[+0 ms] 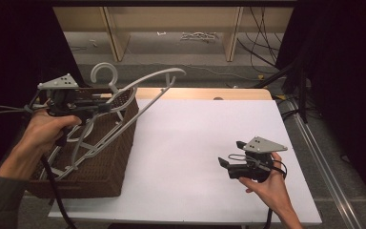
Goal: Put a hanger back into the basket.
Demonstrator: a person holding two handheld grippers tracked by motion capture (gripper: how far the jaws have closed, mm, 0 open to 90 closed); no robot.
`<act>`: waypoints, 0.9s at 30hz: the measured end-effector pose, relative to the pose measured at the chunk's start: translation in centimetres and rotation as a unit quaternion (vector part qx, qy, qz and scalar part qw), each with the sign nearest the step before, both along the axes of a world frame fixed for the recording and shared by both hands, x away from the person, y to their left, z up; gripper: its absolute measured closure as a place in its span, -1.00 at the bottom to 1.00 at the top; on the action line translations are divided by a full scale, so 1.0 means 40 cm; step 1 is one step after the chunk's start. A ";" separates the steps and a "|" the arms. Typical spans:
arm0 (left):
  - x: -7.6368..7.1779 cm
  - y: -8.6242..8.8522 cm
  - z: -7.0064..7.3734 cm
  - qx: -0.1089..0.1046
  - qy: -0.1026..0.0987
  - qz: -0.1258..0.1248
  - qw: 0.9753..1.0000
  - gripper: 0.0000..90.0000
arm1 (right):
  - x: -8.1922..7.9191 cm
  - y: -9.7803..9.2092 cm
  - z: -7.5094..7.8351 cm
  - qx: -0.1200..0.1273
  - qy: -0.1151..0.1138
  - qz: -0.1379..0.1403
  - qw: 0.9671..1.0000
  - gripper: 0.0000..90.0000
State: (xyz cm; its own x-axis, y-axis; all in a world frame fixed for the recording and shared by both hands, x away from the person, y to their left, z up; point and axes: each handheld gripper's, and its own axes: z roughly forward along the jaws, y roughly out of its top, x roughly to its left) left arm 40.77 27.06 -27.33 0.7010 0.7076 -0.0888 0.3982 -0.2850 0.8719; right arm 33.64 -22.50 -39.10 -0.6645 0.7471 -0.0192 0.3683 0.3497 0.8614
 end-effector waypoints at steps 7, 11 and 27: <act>0.016 0.057 -0.027 -0.001 0.006 0.027 1.000 0.77 | -0.008 -0.009 -0.016 0.004 -0.001 -0.006 1.000 -0.61; 0.021 0.078 -0.039 -0.003 0.003 0.029 1.000 0.77 | -0.011 -0.011 -0.022 0.004 0.001 -0.006 1.000 -0.61; 0.047 0.199 -0.105 0.000 0.013 0.065 0.998 0.77 | -0.015 -0.009 -0.051 0.000 0.022 -0.003 1.000 -0.61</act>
State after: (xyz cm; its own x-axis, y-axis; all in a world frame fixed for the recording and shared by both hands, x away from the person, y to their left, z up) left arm 42.65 35.03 -31.51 0.6006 0.7924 -0.1064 0.4542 -0.2287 0.8610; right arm 33.03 -22.87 -41.15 -0.6608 0.7505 0.0096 0.4071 0.3476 0.8447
